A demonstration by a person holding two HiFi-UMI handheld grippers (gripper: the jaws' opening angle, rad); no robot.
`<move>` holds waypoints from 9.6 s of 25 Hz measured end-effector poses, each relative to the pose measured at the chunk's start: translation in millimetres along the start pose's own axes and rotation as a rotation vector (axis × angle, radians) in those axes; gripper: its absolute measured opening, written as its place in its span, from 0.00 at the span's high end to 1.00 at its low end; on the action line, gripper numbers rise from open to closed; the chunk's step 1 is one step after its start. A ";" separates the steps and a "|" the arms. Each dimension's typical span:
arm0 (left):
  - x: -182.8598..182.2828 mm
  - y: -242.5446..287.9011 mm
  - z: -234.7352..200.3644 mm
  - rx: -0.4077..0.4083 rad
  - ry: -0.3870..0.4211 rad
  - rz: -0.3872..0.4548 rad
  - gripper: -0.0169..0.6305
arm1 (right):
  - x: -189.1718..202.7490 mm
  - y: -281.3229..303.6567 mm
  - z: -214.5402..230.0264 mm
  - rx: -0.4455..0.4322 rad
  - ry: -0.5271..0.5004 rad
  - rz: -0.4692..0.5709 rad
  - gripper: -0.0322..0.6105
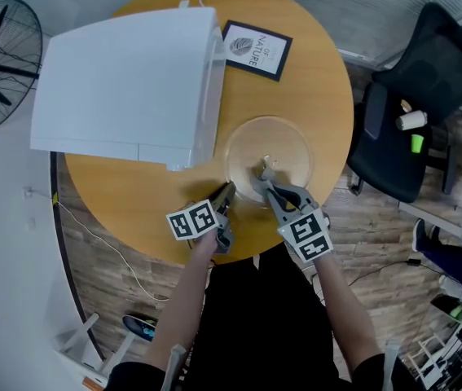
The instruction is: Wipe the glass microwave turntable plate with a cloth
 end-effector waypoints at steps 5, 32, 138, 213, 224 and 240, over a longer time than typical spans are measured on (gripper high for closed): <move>-0.9 -0.2 -0.1 0.000 -0.001 0.003 0.91 | 18.5 24.6 -30.6 -0.035 -0.200 -0.104 0.91; 0.5 -4.1 -3.4 0.000 -0.008 -0.017 0.92 | -22.5 112.8 -46.9 -0.080 -0.326 -0.112 0.91; 3.3 -4.4 -2.4 -0.022 -0.045 0.036 0.93 | 32.4 44.7 66.4 0.101 0.037 -0.169 0.91; 9.0 -183.9 218.2 0.227 0.881 0.138 0.98 | -36.3 -247.7 -62.8 0.328 0.294 0.487 0.91; 20.0 -237.3 250.9 0.330 0.960 0.141 0.98 | -48.9 -294.4 -125.4 0.340 0.265 0.565 0.91; 39.6 -252.4 262.4 0.342 1.000 0.161 0.98 | -45.2 -301.8 -154.9 0.240 0.252 0.590 0.91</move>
Point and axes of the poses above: the fingertips, and each gripper's own axes: y forward along the fingers, z to its right, x out of its underside, the point moved 3 cm from there along -y, backward along the fingers, and after that the axes turned 11 degrees about x, right-handed, at the moved point
